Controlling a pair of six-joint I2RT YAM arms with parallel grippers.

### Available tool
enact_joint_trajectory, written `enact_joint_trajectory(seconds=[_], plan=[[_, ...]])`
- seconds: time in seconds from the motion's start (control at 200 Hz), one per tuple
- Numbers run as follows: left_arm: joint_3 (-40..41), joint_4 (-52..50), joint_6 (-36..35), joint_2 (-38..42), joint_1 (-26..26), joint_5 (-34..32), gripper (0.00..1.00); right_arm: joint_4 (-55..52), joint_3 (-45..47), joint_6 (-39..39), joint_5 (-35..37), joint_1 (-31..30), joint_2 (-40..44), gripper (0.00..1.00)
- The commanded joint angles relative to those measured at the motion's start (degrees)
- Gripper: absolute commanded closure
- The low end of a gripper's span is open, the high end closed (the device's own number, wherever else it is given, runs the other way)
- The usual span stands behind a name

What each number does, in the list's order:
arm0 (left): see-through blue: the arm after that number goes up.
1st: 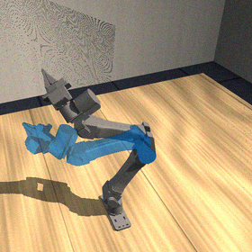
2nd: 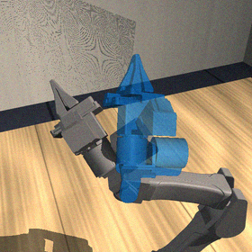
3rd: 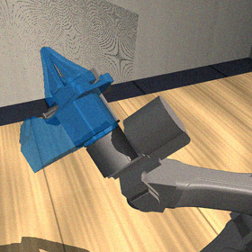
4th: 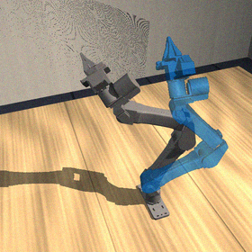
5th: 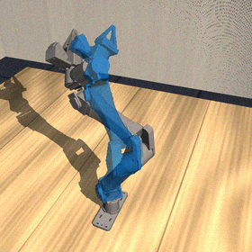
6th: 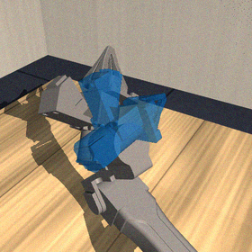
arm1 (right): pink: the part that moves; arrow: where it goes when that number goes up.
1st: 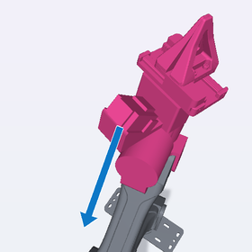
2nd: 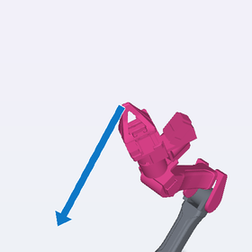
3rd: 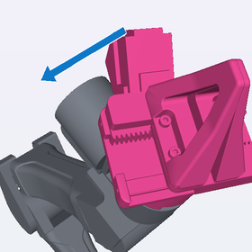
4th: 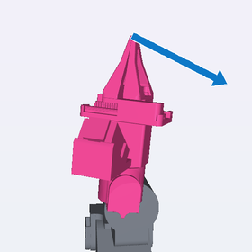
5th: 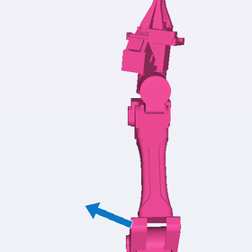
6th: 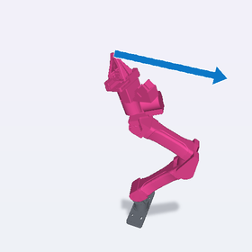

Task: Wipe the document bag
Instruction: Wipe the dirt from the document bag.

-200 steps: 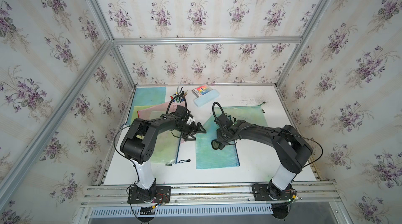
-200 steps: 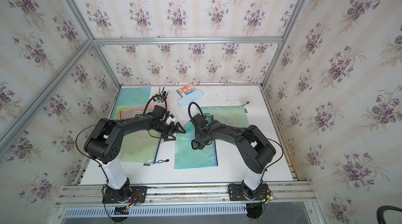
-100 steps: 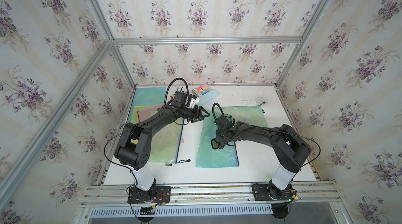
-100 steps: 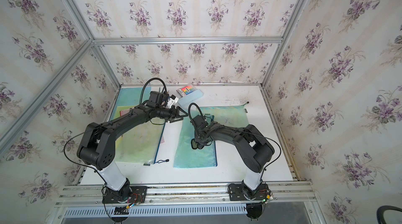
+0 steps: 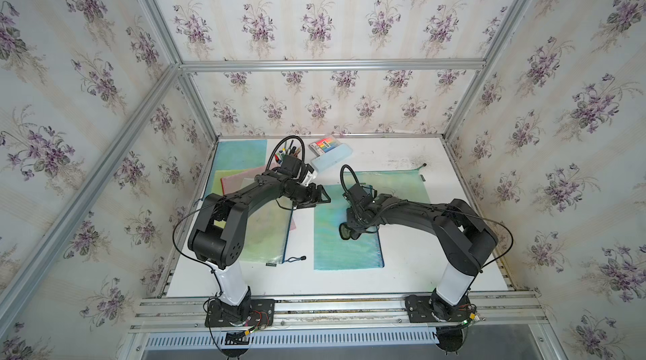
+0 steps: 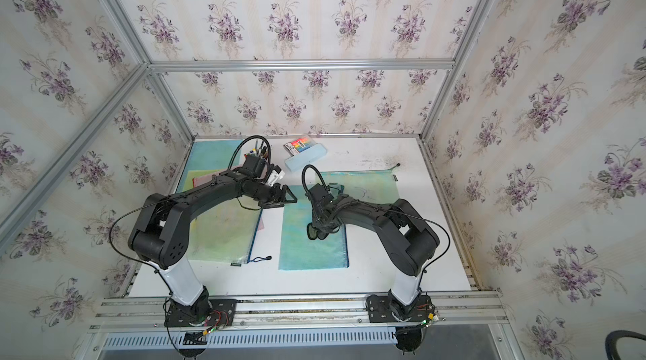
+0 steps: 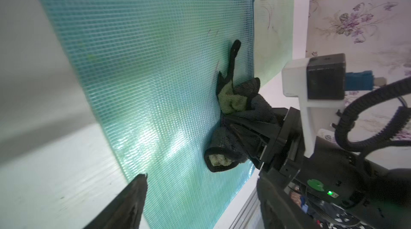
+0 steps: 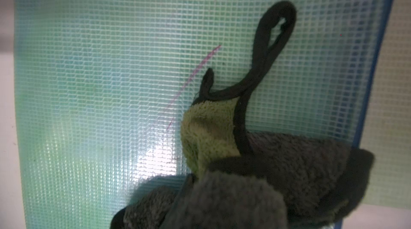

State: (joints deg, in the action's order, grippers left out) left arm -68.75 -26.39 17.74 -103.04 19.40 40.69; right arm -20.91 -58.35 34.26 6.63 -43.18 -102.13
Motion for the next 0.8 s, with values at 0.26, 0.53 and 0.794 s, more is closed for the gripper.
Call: enact_joint_trajectory(seconds=[0.26,0.53,0.794], plan=[[3.86,-4.72,0.33,-5.13,2.03,-5.27,0.14,0.42,1.31,-1.73,-2.54,0.20,-3.25,0.78],[3.59,7.40,6.72,-9.47,4.27,7.37,0.12,1.50,1.75,-2.09,-3.76,0.20,-4.12,0.78],[4.04,21.45,14.08,-8.17,1.34,13.99,0.11,2.38,2.54,-1.43,-4.36,0.19,-4.39,0.78]])
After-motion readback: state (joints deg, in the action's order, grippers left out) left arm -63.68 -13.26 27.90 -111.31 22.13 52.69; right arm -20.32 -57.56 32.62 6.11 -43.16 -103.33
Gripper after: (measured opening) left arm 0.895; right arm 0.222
